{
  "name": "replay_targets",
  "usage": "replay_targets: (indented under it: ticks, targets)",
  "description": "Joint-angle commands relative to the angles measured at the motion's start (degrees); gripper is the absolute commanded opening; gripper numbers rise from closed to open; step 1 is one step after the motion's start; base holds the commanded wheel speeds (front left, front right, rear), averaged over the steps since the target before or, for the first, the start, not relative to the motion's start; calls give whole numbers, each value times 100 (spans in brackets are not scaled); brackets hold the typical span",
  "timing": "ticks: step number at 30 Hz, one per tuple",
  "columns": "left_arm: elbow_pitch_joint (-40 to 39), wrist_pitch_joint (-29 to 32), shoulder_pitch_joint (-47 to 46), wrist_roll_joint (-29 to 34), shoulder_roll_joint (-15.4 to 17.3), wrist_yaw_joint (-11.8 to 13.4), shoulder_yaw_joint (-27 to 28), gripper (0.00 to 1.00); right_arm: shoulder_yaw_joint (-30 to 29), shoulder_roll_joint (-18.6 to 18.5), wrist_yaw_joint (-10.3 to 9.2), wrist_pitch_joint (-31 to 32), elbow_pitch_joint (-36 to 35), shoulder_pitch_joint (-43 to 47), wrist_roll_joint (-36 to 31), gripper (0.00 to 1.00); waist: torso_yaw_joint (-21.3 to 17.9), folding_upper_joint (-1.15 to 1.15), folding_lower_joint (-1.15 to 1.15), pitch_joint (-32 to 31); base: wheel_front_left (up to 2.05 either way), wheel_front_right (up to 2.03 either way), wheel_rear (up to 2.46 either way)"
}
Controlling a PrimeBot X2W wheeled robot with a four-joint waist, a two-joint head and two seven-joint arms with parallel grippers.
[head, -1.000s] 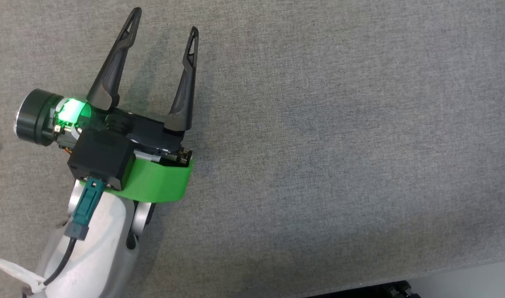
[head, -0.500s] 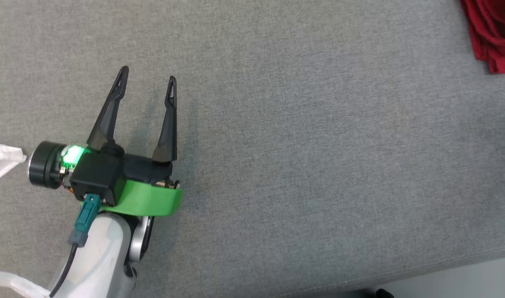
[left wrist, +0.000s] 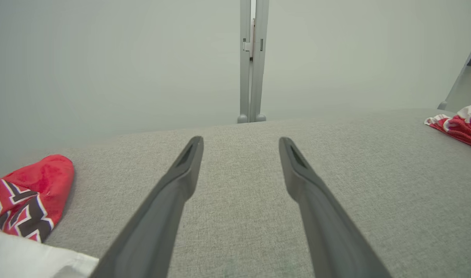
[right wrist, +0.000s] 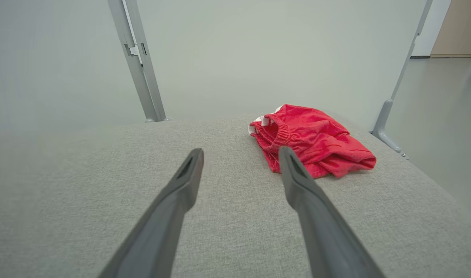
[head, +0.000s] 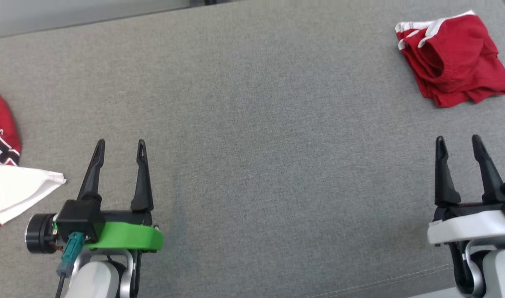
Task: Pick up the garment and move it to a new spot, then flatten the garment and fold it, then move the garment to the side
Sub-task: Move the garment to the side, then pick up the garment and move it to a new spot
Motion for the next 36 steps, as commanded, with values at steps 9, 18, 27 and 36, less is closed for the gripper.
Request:
replay_targets:
  ticks: [9,18,27,36]
  targets:
    - [266,-128,653,-182,67,106,163,100,299,272,-8,523,-755,723,-84,100,621,0,0,-994,0,0,0]
    - [458,-124,972,-217,96,54,47,100,210,325,-8,866,-917,1167,-152,100,780,0,0,-1378,0,0,0]
    - [679,-145,1030,-264,60,1,-44,100,112,379,-7,1047,-1050,1440,-193,100,825,0,0,-1619,0,0,0]
    - [779,-146,881,-285,75,-40,-114,100,107,396,-7,1069,-1071,1476,-176,100,812,0,0,-1637,0,0,0]
